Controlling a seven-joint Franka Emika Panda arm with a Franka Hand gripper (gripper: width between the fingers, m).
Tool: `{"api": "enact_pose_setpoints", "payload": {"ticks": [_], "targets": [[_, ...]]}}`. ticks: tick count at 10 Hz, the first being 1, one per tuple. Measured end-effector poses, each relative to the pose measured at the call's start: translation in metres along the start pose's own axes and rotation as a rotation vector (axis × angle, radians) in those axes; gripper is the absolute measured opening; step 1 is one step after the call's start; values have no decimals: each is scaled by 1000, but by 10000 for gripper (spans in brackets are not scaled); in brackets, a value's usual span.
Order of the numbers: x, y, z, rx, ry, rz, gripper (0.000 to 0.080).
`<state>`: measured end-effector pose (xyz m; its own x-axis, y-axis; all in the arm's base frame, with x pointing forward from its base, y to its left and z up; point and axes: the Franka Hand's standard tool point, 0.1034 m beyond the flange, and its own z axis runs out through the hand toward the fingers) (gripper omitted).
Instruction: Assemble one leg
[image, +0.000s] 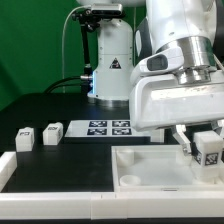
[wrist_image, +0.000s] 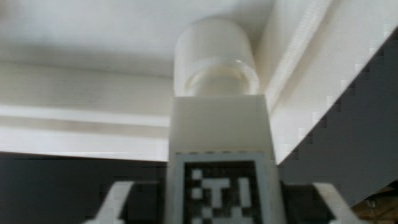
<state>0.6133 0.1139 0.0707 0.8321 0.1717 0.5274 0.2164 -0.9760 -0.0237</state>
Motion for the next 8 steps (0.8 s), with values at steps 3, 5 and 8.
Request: {"api": "enact_pose_setpoints", "payload": {"ticks": [3,5,8], "targets": [[0,0,0,0,0,0,614],[0,0,0,0,0,0,646],[0,0,0,0,0,0,649]]}}
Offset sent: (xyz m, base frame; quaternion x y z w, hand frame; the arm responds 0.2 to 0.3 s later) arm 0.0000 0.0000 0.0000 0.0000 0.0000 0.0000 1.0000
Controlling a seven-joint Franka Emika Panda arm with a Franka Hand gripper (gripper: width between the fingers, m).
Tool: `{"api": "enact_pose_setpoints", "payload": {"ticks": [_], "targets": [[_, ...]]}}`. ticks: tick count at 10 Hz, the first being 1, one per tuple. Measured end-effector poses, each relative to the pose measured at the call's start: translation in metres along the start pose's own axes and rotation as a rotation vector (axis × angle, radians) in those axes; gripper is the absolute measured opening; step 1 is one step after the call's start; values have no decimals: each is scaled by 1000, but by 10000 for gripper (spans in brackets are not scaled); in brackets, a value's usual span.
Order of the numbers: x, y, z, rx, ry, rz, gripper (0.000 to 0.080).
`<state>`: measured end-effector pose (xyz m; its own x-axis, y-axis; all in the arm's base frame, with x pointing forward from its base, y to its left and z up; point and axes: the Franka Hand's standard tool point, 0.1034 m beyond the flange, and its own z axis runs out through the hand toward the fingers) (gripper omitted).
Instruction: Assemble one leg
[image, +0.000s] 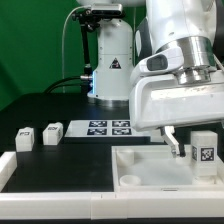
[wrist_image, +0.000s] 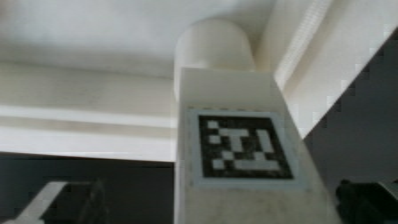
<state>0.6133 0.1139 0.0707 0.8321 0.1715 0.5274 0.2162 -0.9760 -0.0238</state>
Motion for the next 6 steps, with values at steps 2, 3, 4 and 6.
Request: {"api": "enact_pose_setpoints", "payload": {"ticks": [2,3,4,6], "targets": [[0,0,0,0,0,0,649],[-1,-1,1,2,-14,0,649],[-1,-1,0,6,-35,1,649],[-1,1,-1,-1,-27,33,649]]}}
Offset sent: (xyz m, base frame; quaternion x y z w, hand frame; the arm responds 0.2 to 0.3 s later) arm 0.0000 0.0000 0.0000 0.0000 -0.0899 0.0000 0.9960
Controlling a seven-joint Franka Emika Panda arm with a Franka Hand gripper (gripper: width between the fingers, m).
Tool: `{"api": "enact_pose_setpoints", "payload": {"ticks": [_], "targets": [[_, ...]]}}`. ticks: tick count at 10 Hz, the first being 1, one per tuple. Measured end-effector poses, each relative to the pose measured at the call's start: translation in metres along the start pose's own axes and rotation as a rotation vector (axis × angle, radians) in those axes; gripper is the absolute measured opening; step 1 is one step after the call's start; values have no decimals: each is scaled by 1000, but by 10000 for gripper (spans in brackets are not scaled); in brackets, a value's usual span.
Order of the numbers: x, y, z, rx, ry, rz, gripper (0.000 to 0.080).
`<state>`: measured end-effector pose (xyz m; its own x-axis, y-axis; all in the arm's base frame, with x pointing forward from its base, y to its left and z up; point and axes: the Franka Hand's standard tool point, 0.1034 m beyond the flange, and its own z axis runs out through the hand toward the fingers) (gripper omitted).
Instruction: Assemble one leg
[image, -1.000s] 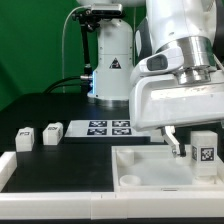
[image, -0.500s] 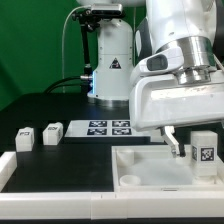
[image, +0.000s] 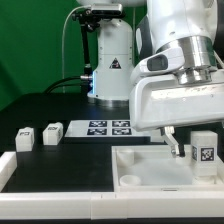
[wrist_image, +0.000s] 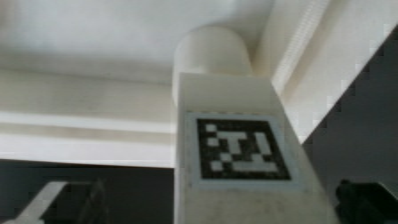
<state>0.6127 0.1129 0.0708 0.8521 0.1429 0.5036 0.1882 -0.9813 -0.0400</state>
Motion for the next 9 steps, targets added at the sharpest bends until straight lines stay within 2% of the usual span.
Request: {"api": "enact_pose_setpoints", "payload": {"ticks": [1,2,3,4,5,6,8,9], "targets": [[-7,-7,2,16,-108,25,649],[-3,-11,-2,31,-213,33,649],[-1,-7,-2,38,-331,71,649],[4,-5,-2,38,-385,102,649],[-1,-6,-5,41,-494,134,649],[11,-5,-3,38,-444,135,649],[8,-2,-1,34,-435,139,649],[9,-2,-1,34,-427,136,620]]}}
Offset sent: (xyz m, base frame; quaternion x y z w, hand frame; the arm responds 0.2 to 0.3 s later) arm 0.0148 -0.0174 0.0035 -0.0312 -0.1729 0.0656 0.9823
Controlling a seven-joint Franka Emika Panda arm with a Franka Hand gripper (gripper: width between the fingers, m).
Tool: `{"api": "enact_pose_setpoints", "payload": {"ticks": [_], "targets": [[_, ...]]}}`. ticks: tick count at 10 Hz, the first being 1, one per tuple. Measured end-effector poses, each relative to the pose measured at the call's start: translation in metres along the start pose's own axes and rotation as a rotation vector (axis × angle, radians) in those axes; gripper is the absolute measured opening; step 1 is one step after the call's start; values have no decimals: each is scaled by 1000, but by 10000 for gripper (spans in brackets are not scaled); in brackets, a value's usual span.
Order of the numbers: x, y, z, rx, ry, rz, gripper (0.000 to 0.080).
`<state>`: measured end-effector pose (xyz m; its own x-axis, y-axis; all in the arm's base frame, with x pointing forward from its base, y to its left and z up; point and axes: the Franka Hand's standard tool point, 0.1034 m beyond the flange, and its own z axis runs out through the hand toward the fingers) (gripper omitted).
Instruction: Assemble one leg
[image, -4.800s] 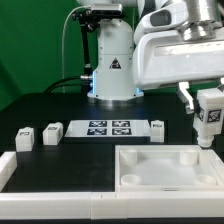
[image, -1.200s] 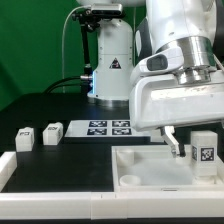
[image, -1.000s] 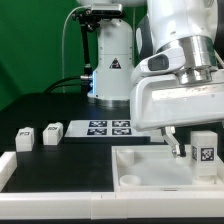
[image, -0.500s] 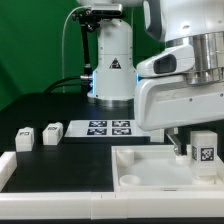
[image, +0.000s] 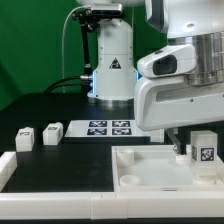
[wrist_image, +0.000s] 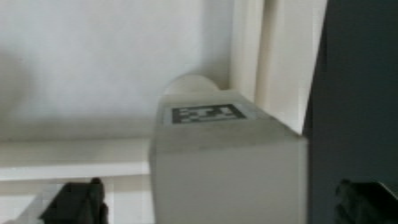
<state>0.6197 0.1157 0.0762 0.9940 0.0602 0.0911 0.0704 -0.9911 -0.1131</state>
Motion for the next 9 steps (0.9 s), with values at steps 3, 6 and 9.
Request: {"api": "enact_pose_setpoints", "payload": {"ticks": [3,6,9], "targets": [[0,0,0,0,1,-3,441],[0,0,1,0,1,1,290],[0,0,1,6,2,131,290]]}}
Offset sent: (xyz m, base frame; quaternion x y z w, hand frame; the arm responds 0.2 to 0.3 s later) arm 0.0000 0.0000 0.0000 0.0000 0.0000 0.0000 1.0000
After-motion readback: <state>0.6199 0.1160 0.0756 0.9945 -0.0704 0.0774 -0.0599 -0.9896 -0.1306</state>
